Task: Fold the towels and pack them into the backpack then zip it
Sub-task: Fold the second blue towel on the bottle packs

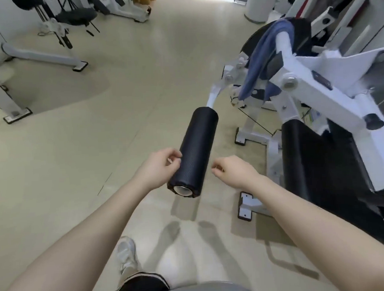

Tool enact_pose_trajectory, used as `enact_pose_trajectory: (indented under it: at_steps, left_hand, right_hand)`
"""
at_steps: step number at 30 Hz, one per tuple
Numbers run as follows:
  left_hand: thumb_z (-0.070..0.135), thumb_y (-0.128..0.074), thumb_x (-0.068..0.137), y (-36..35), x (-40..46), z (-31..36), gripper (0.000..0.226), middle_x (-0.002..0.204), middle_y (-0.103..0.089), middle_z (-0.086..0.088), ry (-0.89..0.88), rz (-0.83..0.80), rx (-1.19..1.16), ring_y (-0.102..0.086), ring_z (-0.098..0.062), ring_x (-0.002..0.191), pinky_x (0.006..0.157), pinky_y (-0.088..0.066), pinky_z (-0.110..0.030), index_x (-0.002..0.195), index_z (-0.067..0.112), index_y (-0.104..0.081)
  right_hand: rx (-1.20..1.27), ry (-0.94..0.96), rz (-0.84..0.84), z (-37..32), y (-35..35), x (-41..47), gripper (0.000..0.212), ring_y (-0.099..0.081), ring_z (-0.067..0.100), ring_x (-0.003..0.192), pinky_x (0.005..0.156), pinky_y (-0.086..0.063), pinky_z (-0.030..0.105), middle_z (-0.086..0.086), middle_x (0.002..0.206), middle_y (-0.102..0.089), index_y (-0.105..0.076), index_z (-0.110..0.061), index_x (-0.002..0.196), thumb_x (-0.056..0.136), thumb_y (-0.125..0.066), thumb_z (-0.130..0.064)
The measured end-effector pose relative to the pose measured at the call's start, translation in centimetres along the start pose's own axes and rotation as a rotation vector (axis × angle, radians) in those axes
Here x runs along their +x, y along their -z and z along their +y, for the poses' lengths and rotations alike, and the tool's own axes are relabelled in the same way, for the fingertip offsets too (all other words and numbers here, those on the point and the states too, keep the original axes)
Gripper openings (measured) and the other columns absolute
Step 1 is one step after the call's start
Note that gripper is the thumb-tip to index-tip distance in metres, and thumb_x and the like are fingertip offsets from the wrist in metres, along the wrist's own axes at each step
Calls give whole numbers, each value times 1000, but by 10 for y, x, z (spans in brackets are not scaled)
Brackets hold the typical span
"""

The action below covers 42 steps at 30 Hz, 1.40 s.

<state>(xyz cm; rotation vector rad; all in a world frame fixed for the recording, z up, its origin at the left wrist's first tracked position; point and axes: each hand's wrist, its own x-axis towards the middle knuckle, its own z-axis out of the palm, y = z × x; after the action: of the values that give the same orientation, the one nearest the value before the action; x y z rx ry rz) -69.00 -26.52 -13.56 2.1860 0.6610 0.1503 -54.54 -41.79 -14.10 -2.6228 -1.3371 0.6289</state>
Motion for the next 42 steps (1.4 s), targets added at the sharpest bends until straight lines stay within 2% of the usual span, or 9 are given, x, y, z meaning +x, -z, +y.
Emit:
enact_pose_trajectory:
  at_steps: [5, 8, 15, 20, 25, 29, 35, 39, 42]
  left_hand:
    - [15, -48, 91, 101, 99, -46, 19, 86, -57, 4, -121, -104, 137, -50, -15, 71, 58, -34, -18, 104, 10, -62]
    - [13, -48, 91, 146, 163, -53, 20, 82, -54, 3, -219, -156, 247, -49, -15, 71, 62, -31, -21, 103, 7, -62]
    - [15, -48, 91, 188, 310, -48, 18, 81, -51, 9, -373, -233, 237, -52, -15, 72, 67, -38, -24, 102, 11, -61]
    - [13, -49, 90, 193, 430, -39, 18, 82, -51, 8, -507, -307, 253, -55, -18, 74, 69, -40, -24, 104, 10, -61]
    - [12, -48, 91, 181, 556, 3, 19, 79, -54, 11, -562, -423, 212, -55, -20, 74, 60, -36, -7, 106, 10, -60]
    - [13, -47, 91, 158, 631, 57, 19, 85, -57, 5, -688, -536, 169, -55, -20, 75, 65, -41, -23, 105, 13, -60]
    - [13, -50, 90, 103, 708, 124, 15, 81, -59, 11, -893, -675, 91, -53, -4, 67, 59, -36, -8, 98, 15, -63]
    - [14, -50, 90, 69, 745, 158, 13, 80, -56, 17, -972, -824, 37, -52, 2, 64, 58, -37, -7, 92, 25, -59]
    - [19, -49, 91, 54, 771, 173, 13, 86, -59, 13, -1018, -941, 41, -58, -6, 69, 56, -39, -5, 95, 25, -59]
  right_hand:
    - [160, -145, 31, -73, 24, 106, 25, -60, 22, 90, 78, -54, 40, 1, 102, -65, -59, -18, 107, 94, -43, -31]
    - [211, -204, 90, -97, 46, 154, 26, -61, 22, 93, 80, -54, 40, 0, 103, -65, -60, -18, 109, 93, -43, -30]
    - [356, -489, 277, -65, 90, 258, 21, -60, 24, 88, 78, -52, 37, 3, 93, -66, -62, -17, 96, 91, -43, -22]
    - [426, -606, 413, -23, 120, 346, 24, -59, 24, 92, 79, -48, 35, 8, 99, -65, -63, -9, 103, 93, -43, -18]
    - [369, -736, 591, 34, 191, 416, 23, -58, 24, 90, 76, -50, 38, 9, 100, -65, -63, -8, 100, 91, -44, -16]
    - [297, -794, 763, 64, 255, 432, 22, -52, 18, 86, 73, -44, 34, 3, 96, -57, -61, -8, 102, 92, -42, -15]
    - [-53, -1010, 933, 104, 303, 433, 32, -43, 30, 123, 98, -36, 39, 10, 136, -47, -54, -10, 124, 94, -45, -16]
    - [-176, -1361, 743, 137, 311, 434, 46, -31, 34, 133, 103, -30, 44, 15, 150, -28, -35, -12, 140, 95, -42, -15]
    - [-266, -1505, 589, 155, 311, 435, 50, -34, 36, 126, 96, -31, 43, 16, 147, -30, -32, -15, 141, 93, -43, -9]
